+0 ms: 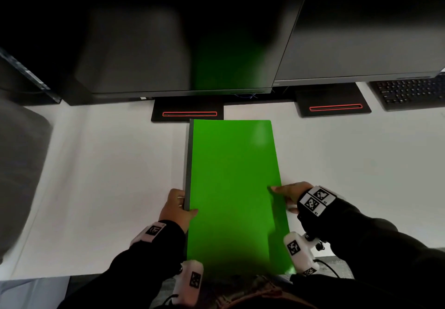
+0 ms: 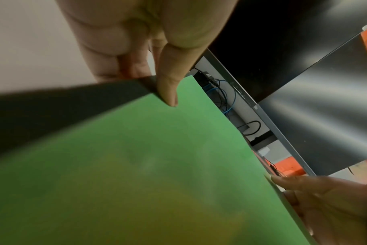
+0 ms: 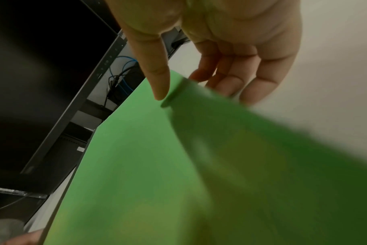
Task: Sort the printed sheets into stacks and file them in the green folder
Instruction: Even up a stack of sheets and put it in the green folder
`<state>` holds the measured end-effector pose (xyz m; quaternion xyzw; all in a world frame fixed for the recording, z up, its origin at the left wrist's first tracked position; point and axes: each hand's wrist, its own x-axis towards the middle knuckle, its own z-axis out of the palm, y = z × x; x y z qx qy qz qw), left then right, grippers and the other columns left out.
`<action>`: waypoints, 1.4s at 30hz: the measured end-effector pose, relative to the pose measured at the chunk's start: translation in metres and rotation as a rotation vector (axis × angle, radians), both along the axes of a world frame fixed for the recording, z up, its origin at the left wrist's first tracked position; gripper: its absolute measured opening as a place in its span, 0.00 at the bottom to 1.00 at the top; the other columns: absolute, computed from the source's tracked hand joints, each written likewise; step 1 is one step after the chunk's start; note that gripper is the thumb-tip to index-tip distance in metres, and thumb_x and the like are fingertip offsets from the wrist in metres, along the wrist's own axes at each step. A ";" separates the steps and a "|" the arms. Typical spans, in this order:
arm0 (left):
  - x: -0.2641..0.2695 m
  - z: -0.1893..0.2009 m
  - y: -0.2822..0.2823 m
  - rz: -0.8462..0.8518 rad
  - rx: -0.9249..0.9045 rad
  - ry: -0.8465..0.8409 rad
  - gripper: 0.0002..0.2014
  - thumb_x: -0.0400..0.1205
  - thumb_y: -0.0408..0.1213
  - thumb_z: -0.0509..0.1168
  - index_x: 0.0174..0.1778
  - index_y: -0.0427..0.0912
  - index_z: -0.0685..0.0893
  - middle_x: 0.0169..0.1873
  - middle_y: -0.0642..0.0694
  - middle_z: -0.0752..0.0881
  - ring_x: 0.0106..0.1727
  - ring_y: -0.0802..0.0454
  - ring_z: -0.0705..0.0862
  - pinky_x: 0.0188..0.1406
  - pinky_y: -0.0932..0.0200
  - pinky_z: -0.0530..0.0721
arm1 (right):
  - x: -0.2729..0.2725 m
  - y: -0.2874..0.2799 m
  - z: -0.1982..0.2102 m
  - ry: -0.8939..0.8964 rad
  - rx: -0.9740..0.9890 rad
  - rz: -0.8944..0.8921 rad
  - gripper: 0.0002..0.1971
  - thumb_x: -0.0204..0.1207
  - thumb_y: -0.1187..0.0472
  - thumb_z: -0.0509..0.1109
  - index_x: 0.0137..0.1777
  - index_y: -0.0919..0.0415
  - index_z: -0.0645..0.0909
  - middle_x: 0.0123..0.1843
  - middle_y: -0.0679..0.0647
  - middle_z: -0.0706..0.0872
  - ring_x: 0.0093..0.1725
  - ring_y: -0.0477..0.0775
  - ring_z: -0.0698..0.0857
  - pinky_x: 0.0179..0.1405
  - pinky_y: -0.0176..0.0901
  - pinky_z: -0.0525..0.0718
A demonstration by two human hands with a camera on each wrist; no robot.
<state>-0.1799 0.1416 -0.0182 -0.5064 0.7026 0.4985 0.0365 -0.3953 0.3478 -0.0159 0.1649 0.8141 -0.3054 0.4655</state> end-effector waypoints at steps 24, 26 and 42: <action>-0.192 0.018 0.133 -0.784 0.141 0.190 0.37 0.75 0.38 0.72 0.78 0.57 0.63 0.72 0.43 0.67 0.70 0.49 0.72 0.70 0.63 0.70 | -0.162 0.155 0.018 0.552 0.072 -0.186 0.17 0.76 0.67 0.68 0.66 0.64 0.78 0.49 0.70 0.85 0.48 0.65 0.85 0.58 0.57 0.83; -0.209 0.014 0.143 -0.857 0.132 0.132 0.39 0.75 0.41 0.72 0.79 0.58 0.59 0.77 0.42 0.62 0.75 0.47 0.69 0.75 0.62 0.66 | -0.177 0.162 0.020 0.560 0.102 -0.153 0.18 0.77 0.68 0.66 0.68 0.67 0.75 0.55 0.72 0.85 0.55 0.69 0.85 0.56 0.52 0.81; -0.234 0.007 0.190 -1.210 -0.260 -0.172 0.40 0.76 0.51 0.64 0.79 0.64 0.48 0.82 0.47 0.37 0.78 0.38 0.50 0.77 0.45 0.57 | -0.223 0.193 0.002 0.449 0.180 -0.083 0.30 0.78 0.69 0.65 0.78 0.51 0.63 0.68 0.62 0.77 0.53 0.61 0.82 0.47 0.38 0.81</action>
